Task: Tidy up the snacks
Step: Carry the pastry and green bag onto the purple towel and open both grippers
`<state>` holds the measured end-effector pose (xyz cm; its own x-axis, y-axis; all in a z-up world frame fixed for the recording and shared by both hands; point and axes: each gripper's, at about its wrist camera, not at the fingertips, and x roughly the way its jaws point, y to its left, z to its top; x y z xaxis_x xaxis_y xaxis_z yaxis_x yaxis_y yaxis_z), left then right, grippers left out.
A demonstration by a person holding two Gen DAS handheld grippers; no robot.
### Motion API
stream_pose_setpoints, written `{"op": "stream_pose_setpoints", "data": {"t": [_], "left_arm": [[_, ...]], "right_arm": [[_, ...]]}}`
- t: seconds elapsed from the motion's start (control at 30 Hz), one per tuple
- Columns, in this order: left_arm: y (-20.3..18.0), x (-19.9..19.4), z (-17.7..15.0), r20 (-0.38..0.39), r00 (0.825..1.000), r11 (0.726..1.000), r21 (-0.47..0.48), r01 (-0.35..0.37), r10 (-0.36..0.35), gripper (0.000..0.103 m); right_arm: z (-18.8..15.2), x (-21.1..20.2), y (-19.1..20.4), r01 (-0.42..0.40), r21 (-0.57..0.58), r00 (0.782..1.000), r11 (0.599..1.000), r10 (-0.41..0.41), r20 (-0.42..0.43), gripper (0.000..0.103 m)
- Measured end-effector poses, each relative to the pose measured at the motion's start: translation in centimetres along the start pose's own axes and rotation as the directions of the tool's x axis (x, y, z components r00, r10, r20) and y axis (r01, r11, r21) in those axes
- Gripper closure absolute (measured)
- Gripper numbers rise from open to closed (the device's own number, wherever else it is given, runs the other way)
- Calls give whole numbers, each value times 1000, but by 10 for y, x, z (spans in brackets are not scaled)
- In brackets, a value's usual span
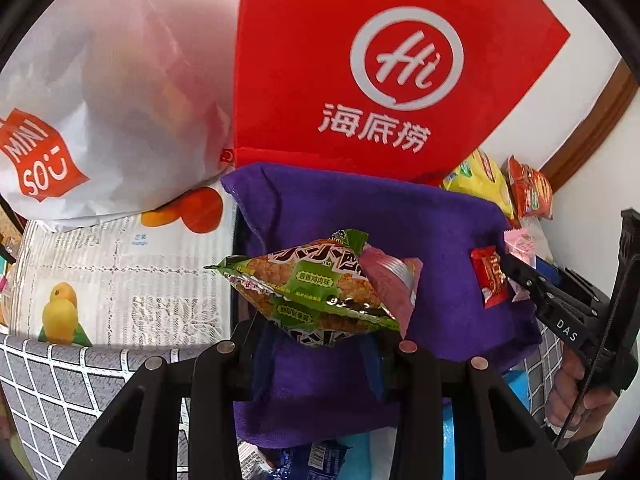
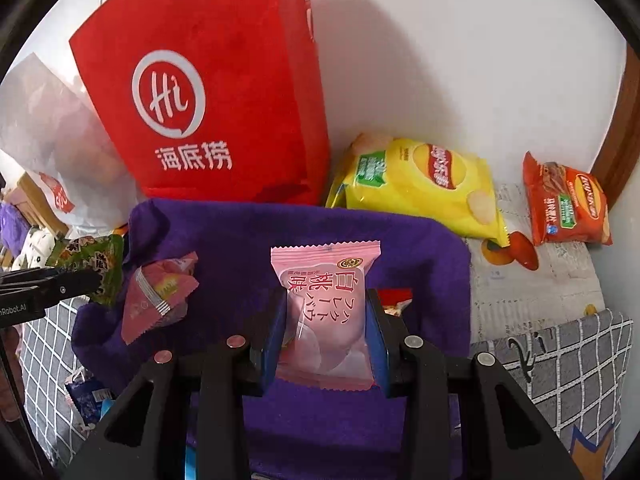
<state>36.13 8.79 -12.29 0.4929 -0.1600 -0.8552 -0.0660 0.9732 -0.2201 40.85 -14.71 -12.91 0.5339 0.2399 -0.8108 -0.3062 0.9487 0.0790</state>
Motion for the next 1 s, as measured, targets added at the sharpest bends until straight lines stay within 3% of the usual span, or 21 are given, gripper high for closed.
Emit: {"op": "stream_pose_setpoints", "data": {"t": [0.37,0.73,1.0], "left_arm": [[-17,15,-5,-42,999,999,44,-31,33,66],[-25,22,-9,-73,997,997,71,-4,9,66],[-31,30,-11,-94,995,997,80,-3,11,68]], "right_arm": [[-6,12,10,-20,-24,999,1000,19,-36,65],[-10,22,8,16,-53,995,998,-21,-97,65],[-9,16,1,28,-32,996,999,-30,-82,65]]}}
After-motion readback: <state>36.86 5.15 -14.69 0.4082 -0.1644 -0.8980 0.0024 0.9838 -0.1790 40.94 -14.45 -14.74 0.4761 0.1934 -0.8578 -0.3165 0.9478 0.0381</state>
